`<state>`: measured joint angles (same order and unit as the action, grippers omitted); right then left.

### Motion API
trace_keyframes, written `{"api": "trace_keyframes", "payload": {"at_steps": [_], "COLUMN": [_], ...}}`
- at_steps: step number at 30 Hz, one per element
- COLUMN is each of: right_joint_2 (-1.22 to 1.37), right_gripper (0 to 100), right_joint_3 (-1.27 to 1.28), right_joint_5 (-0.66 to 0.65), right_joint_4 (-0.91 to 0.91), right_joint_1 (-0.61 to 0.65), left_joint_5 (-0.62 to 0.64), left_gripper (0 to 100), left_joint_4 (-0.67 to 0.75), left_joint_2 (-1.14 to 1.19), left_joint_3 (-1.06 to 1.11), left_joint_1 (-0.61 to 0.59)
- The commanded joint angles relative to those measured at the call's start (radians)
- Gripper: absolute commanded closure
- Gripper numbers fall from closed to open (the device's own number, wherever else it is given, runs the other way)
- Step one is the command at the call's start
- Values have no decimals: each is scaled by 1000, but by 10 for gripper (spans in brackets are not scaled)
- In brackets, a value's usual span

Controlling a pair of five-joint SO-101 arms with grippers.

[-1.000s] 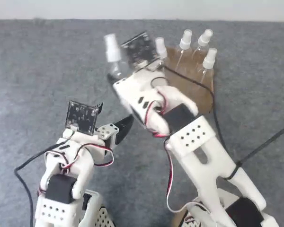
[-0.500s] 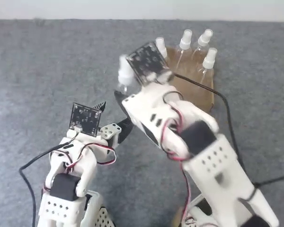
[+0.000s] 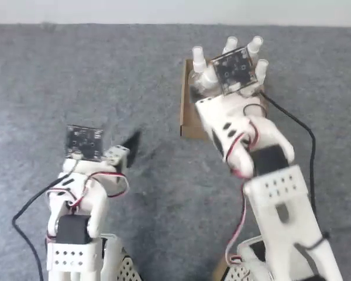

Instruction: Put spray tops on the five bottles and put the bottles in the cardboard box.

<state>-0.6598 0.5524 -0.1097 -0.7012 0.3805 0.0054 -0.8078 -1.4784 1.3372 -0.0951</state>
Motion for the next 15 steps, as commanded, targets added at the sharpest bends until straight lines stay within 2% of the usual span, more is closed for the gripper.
{"api": "trace_keyframes", "payload": {"at_steps": [1, 4, 15], "right_joint_2": [102, 171, 387], "right_gripper": [992, 992, 992], "right_joint_3": [17, 18, 18], "right_joint_5": [-26, -26, -26], "right_joint_4": [143, 202, 328], "right_joint_1": [-65, -67, -67], "left_joint_5": [6, 6, 6], "left_gripper": [844, 871, 870], "left_joint_4": [80, 94, 95], "left_joint_2": [-21, -21, -21], "left_joint_3": [24, 35, 38], "left_joint_1": [-48, -44, -44]}}
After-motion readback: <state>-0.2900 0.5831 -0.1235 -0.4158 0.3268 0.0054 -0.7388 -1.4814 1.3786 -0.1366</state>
